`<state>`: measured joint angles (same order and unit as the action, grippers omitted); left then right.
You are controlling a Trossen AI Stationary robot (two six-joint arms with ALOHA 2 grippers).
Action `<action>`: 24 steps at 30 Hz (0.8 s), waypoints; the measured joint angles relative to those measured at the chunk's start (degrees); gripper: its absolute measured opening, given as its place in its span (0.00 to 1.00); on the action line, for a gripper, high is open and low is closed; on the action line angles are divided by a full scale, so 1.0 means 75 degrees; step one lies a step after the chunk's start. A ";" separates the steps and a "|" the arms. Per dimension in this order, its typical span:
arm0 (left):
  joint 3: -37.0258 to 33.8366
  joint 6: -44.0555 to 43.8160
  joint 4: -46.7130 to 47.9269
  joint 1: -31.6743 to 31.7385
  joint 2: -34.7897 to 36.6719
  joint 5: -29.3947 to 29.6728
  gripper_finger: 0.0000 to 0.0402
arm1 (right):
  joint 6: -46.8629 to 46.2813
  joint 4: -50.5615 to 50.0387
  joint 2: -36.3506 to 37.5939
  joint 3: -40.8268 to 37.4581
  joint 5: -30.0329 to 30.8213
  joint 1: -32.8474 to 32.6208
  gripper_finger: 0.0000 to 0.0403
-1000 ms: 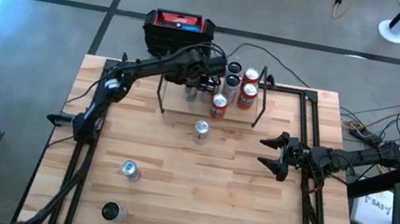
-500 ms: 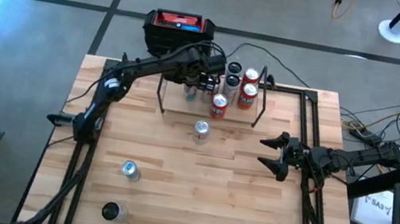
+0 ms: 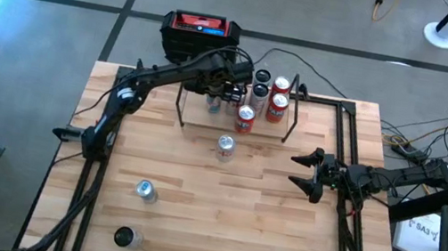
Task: Place canned beverage on shelf
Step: Put the top blue soda can on the shelf aligned with the other blue soda can
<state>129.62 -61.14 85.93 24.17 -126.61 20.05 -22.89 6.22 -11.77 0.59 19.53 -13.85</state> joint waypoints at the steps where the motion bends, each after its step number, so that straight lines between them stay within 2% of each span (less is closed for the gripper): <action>1: 0.0000 0.0003 0.0003 0.0011 -0.0011 -0.0002 0.57 | -0.0001 0.0000 0.0000 -0.0001 -0.0001 0.0003 0.94; 24: -0.0003 0.0090 -0.0155 0.0138 -0.0092 0.0039 0.57 | 0.0000 0.0000 -0.0003 0.0000 0.0000 0.0002 0.94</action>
<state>129.60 -60.47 84.77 25.21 -127.30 20.34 -22.88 6.22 -11.79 0.59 19.53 -13.83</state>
